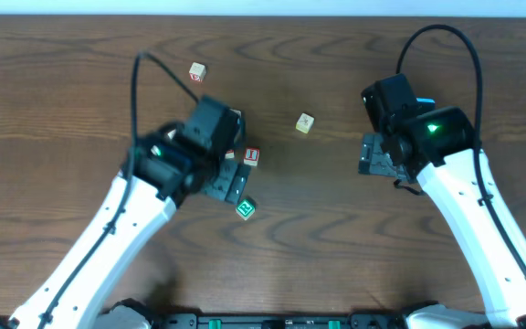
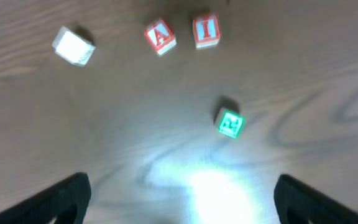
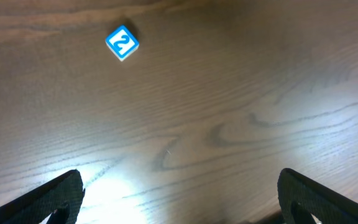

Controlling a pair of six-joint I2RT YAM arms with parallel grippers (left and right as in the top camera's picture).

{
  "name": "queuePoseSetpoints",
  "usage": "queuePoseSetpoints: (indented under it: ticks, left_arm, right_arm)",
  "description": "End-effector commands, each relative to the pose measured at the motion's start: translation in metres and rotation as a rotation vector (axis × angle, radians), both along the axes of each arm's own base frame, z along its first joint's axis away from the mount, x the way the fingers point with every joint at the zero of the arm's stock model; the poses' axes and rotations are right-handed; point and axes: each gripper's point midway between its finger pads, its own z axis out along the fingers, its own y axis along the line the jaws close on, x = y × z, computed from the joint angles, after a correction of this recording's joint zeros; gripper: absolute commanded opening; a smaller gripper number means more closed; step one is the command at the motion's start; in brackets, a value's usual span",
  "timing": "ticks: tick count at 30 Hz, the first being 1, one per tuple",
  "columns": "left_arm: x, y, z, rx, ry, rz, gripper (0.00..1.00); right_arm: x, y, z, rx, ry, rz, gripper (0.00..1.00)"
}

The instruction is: Spell out Ai2

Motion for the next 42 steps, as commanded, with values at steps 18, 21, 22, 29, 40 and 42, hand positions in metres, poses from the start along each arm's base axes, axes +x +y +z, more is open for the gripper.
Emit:
queuePoseSetpoints:
  ticks: [18,21,22,29,40,42]
  left_arm:
    - [0.066,-0.033,-0.079,0.051,0.144,0.019,0.95]
    - [0.072,-0.039,-0.11,0.048,0.161,-0.002,0.95]
    - [0.074,-0.041,-0.121,0.044,0.159,-0.006,0.95]
    - [0.078,-0.046,-0.154,0.029,0.155,-0.01,0.95]
    - [0.085,-0.062,-0.163,-0.052,0.124,-0.033,0.96]
    - [0.084,-0.065,-0.167,-0.065,0.137,-0.044,0.96]
  right_arm:
    - [-0.006,-0.008,0.002,-0.028,0.018,-0.02,0.99]
    - [-0.008,-0.015,0.006,-0.049,-0.01,-0.081,0.99]
    - [-0.007,-0.015,0.007,-0.048,-0.02,-0.081,0.99]
    - [-0.019,-0.016,0.026,-0.013,-0.071,-0.052,0.99]
    - [-0.029,-0.018,0.038,0.009,-0.105,-0.042,0.99]
    - [-0.029,-0.016,0.037,0.017,-0.102,-0.041,0.99]
